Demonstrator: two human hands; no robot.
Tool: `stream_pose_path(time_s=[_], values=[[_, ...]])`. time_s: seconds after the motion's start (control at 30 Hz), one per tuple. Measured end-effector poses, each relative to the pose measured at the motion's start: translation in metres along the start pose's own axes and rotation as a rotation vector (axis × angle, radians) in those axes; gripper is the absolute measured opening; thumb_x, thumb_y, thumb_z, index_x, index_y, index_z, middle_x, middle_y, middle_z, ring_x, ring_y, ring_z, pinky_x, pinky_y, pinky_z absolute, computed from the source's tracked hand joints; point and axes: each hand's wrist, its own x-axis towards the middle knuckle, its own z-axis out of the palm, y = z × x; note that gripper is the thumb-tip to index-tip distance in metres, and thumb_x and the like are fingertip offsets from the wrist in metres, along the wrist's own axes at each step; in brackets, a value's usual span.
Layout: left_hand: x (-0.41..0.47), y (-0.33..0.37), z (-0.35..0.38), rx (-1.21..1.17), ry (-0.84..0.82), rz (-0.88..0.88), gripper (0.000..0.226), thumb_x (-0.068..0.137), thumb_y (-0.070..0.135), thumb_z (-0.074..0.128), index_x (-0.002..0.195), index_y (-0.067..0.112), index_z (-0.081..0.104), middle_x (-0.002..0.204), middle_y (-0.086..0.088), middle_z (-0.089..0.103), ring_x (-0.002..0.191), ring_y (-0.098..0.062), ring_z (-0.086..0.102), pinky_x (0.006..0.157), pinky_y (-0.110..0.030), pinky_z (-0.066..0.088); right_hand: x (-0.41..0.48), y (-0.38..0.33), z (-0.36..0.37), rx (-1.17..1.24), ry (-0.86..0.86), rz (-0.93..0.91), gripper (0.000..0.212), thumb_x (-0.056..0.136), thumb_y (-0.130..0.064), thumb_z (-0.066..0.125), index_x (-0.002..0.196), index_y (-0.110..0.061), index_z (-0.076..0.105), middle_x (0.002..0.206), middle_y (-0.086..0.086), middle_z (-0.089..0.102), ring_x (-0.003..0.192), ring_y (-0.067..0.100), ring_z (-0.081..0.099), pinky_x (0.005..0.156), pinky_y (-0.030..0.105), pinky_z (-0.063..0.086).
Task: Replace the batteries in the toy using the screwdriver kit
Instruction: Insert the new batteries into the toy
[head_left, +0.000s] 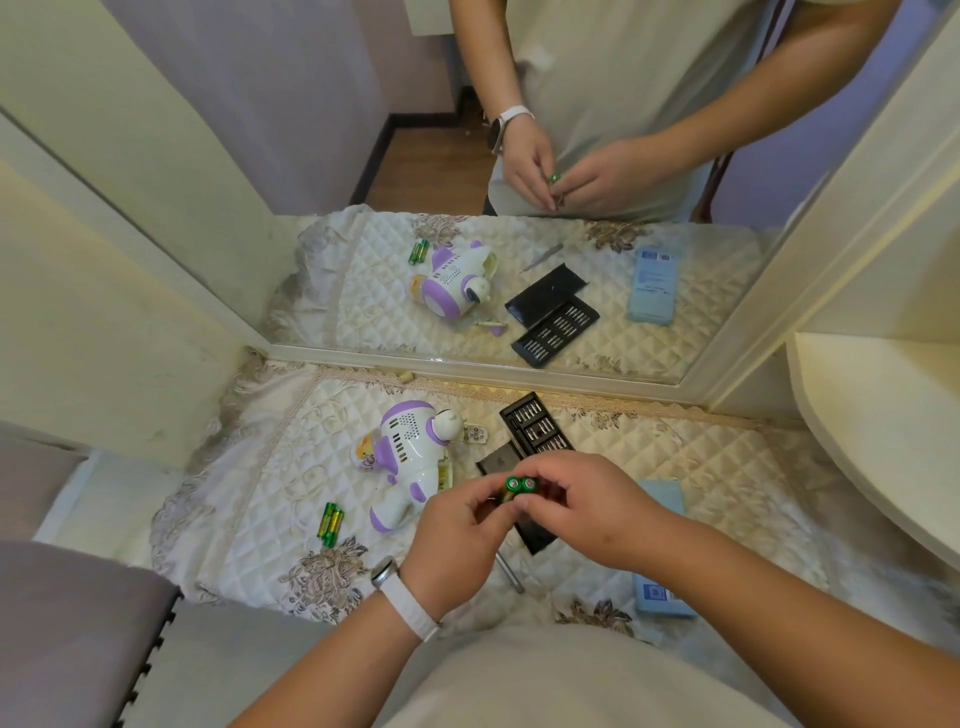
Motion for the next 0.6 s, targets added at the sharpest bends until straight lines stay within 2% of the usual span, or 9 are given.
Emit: stream_pose_path(time_s=[0.07, 0.2, 0.3, 0.37, 0.43, 0.5, 0.6], values=[[0.002, 0.000, -0.001, 0.078, 0.018, 0.005, 0.045, 0.090, 0.011, 0.070, 0.095, 0.055, 0.065, 0.088, 0.026, 0.071, 0.078, 0.003, 0.064, 0.073, -0.019, 0.050, 0.000, 0.000, 0.001, -0.055, 0.001, -0.015, 0.012, 0.090, -0.030, 0.062, 0.102, -0.029, 0.064, 0.086, -0.009, 0.064, 0.080, 0.006, 0.056, 0.071, 0.026, 0.047], [0.004, -0.003, -0.001, 0.136, -0.028, 0.009, 0.038, 0.089, 0.020, 0.068, 0.086, 0.058, 0.066, 0.079, 0.009, 0.071, 0.070, -0.006, 0.061, 0.072, -0.036, 0.052, -0.001, 0.002, 0.002, -0.075, 0.005, -0.006, 0.014, 0.090, -0.033, 0.061, 0.103, -0.030, 0.060, 0.084, -0.008, 0.063, 0.076, 0.007, 0.056, 0.069, 0.028, 0.048], [0.006, -0.011, 0.001, 0.198, -0.071, 0.031, 0.028, 0.084, 0.036, 0.060, 0.087, 0.063, 0.066, 0.080, 0.008, 0.073, 0.074, -0.009, 0.064, 0.071, -0.035, 0.052, 0.000, 0.005, 0.005, -0.136, -0.003, -0.026, 0.016, 0.090, -0.037, 0.061, 0.101, -0.025, 0.064, 0.086, -0.010, 0.060, 0.079, 0.007, 0.054, 0.072, 0.030, 0.048], [0.008, -0.018, 0.003, 0.213, -0.092, 0.023, 0.019, 0.082, 0.046, 0.056, 0.092, 0.048, 0.072, 0.078, 0.006, 0.072, 0.072, -0.011, 0.064, 0.070, -0.038, 0.052, 0.002, 0.009, 0.006, -0.143, 0.002, -0.035, 0.019, 0.089, -0.037, 0.062, 0.102, -0.024, 0.066, 0.090, -0.010, 0.060, 0.082, 0.007, 0.054, 0.075, 0.029, 0.048], [0.010, -0.024, 0.002, 0.229, -0.117, 0.018, 0.036, 0.081, 0.053, 0.051, 0.094, 0.030, 0.076, 0.074, 0.002, 0.070, 0.067, -0.013, 0.061, 0.068, -0.044, 0.051, 0.004, 0.012, 0.008, -0.143, -0.017, -0.039, 0.019, 0.088, -0.036, 0.063, 0.103, -0.023, 0.067, 0.091, -0.009, 0.061, 0.084, 0.006, 0.054, 0.076, 0.028, 0.048], [0.011, -0.028, 0.000, 0.249, -0.141, 0.023, 0.038, 0.083, 0.052, 0.053, 0.095, 0.024, 0.076, 0.072, 0.001, 0.069, 0.065, -0.014, 0.059, 0.067, -0.046, 0.050, 0.007, 0.013, 0.009, -0.141, -0.051, -0.044, 0.019, 0.088, -0.033, 0.065, 0.103, -0.022, 0.068, 0.090, -0.008, 0.061, 0.083, 0.006, 0.053, 0.076, 0.027, 0.046], [0.011, -0.036, -0.003, 0.210, -0.144, 0.008, 0.023, 0.087, 0.042, 0.061, 0.095, 0.025, 0.075, 0.075, -0.001, 0.071, 0.069, -0.020, 0.062, 0.069, -0.047, 0.051, 0.012, 0.013, 0.012, -0.154, -0.096, -0.050, 0.017, 0.089, -0.034, 0.064, 0.102, -0.023, 0.068, 0.089, -0.009, 0.060, 0.082, 0.006, 0.052, 0.075, 0.025, 0.045]])
